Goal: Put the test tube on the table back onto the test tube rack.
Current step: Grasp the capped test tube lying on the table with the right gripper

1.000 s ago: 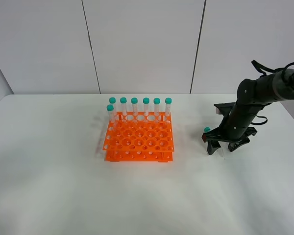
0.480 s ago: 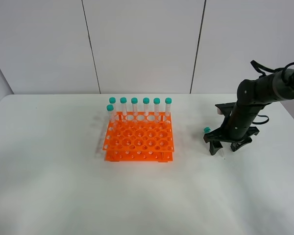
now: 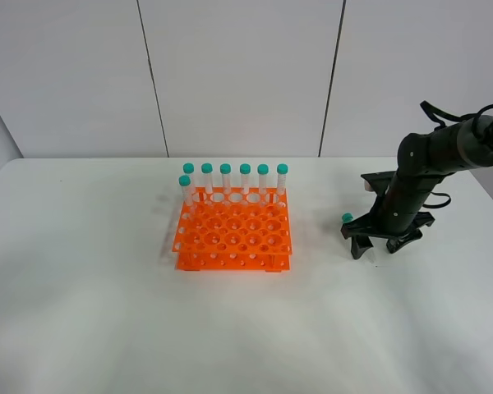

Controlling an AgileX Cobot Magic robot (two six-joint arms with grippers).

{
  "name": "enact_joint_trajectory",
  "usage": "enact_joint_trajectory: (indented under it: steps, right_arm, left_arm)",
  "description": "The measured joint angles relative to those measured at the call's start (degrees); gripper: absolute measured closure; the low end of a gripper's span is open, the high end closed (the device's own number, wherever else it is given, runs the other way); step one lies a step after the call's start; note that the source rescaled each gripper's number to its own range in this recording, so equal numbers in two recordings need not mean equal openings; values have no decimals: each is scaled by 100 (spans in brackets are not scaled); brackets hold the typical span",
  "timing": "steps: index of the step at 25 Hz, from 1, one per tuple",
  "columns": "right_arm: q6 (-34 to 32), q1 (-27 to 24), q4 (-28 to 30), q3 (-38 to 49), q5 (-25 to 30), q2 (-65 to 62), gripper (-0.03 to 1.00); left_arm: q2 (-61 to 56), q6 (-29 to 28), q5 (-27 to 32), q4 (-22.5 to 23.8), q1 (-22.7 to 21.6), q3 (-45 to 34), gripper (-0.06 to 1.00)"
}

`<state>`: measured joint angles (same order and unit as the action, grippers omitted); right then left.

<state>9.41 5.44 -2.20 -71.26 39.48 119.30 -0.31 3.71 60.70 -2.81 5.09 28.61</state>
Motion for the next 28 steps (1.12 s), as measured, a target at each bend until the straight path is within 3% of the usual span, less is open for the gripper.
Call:
enact_joint_trajectory:
  steps: [17,19,21,24,25,26,28]
  right_arm:
    - [-26,0,-23,0,-49,0,8]
    - [-26,0,-28,0,-49,0,17]
    - [-26,0,-67,0,-43,0,37]
    - [-41,0,-110,0,-43,0,82]
    - [-53,0,-116,0,-43,0,92]
    - [-68,0,-116,0,-43,0,97]
    - [-86,0,-116,0,-43,0,96]
  left_arm:
    - [0,0,0,0,0,0,-5]
    - [0,0,0,0,0,0,-5]
    - [0,0,0,0,0,0,-5]
    - [0,0,0,0,0,0,-5]
    - [0,0,0,0,0,0,-5]
    - [0,0,0,0,0,0,-5]
    - [0,0,0,0,0,0,-5]
